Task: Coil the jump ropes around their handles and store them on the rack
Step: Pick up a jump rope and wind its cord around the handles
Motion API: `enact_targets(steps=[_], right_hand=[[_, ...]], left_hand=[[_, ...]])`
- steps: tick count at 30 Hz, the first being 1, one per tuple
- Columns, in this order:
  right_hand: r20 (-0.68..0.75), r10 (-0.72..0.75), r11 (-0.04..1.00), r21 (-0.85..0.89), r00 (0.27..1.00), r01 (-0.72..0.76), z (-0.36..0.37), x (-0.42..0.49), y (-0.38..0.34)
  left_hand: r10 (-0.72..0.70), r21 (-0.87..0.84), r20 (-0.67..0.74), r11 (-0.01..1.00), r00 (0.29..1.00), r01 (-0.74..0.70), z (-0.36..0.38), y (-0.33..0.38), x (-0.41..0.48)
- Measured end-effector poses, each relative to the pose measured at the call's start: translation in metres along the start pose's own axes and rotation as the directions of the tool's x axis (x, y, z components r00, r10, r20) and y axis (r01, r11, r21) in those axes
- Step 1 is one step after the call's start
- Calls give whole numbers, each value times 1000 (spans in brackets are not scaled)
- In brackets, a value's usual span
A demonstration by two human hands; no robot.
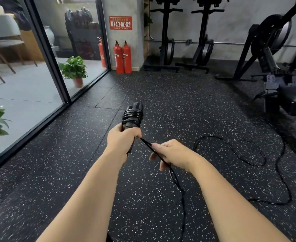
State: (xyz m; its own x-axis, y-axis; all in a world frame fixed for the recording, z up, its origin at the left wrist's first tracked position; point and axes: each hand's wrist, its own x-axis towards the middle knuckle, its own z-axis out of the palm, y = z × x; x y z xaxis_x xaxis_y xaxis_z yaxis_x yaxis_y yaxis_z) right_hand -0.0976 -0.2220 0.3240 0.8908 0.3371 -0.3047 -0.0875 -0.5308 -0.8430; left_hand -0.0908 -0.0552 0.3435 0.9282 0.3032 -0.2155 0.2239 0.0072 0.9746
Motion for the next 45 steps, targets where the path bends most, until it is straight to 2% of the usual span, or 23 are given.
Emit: enact_targets(steps=[2,5,10,15,20,23,26,29,31,34,37,39,41,45], right_hand=[[28,39,999,-9,999,-39,-1,0,1],[13,92,987,-134,996,-90,0,3,3],[-120,160,906,-376,980,-194,2,14,14],[-181,226,866,-412,957,-282,0,17,23],[-266,313,814,-419,912,-402,-2,20,34],[-244,265,782,-512,933,-356,-3,22,43],[-285,239,797,-489,928,-355,-5,17,42],[-263,233,804,-489,936,-338,-5,8,32],[-252,249,825,-450,935,-341,-5,7,33],[-221,274,924,-209,936,-320,-6,11,41],[-196,270,962,16,943,-272,-15,10,42],[-212,224,975,59,951,-216,-19,8,41],[-304,162,987,49,939,-154,-21,7,36],[-464,-101,985,78,880,154,-15,9,9]], left_hand=[[83,56,-20,995,996,-82,1,-3,-1],[107,93,-99,991,989,-98,1,-9,2],[184,292,-203,949,962,-120,-2,-11,1],[336,501,-241,847,910,-179,4,-4,-8],[463,524,-261,805,847,-278,8,1,-12],[498,542,-205,774,842,-326,14,1,-16],[556,580,-194,730,808,-363,17,2,-18],[616,646,-215,672,758,-363,16,2,-16],[625,662,-222,660,749,-355,14,3,-15],[582,611,-201,703,788,-363,11,5,-17],[492,497,-125,783,861,-375,12,9,-21],[412,417,-63,839,909,-351,15,10,-21],[335,323,4,891,942,-318,19,9,-19],[262,236,89,932,961,-276,26,7,-14]])
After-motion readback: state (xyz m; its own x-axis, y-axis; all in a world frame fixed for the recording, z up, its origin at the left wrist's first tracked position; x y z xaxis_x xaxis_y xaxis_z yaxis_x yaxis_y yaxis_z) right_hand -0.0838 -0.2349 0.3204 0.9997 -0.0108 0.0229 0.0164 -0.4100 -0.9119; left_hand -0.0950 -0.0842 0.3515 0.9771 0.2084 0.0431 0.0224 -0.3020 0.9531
